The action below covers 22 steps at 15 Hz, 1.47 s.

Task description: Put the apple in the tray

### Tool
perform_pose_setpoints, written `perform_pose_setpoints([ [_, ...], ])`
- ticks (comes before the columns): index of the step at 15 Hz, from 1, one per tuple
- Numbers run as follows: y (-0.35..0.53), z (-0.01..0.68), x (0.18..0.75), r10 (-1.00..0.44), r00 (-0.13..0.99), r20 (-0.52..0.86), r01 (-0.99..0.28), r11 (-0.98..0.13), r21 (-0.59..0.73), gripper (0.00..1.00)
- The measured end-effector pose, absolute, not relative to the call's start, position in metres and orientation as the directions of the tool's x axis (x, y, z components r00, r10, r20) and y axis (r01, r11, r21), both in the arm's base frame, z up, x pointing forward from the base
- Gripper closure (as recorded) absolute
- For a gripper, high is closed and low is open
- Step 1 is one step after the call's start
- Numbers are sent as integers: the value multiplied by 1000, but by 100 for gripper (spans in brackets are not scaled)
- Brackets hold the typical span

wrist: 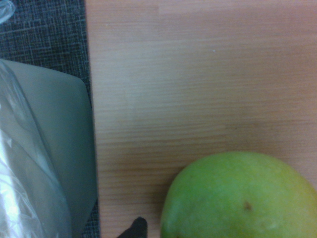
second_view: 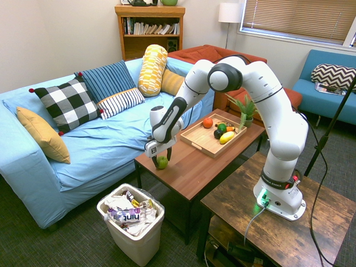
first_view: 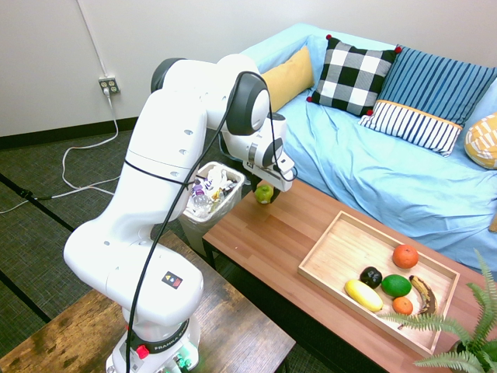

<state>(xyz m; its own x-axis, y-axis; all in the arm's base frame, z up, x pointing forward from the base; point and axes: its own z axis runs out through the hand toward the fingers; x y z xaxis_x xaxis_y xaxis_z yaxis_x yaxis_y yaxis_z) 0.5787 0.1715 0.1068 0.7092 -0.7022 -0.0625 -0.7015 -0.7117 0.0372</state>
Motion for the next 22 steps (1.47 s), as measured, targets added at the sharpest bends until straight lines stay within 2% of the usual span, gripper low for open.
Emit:
perform_pose_setpoints([
  [9, 172, 103, 583, -707, 705, -59, -705, -708, 51, 100],
  [12, 151, 131, 600, -730, 683, -23, -730, -683, 34, 100],
  [17, 80, 201, 619, -811, 583, 47, -812, -583, 17, 100],
  [22, -22, 205, 592, -891, 447, 79, -894, -444, 52, 100],
])
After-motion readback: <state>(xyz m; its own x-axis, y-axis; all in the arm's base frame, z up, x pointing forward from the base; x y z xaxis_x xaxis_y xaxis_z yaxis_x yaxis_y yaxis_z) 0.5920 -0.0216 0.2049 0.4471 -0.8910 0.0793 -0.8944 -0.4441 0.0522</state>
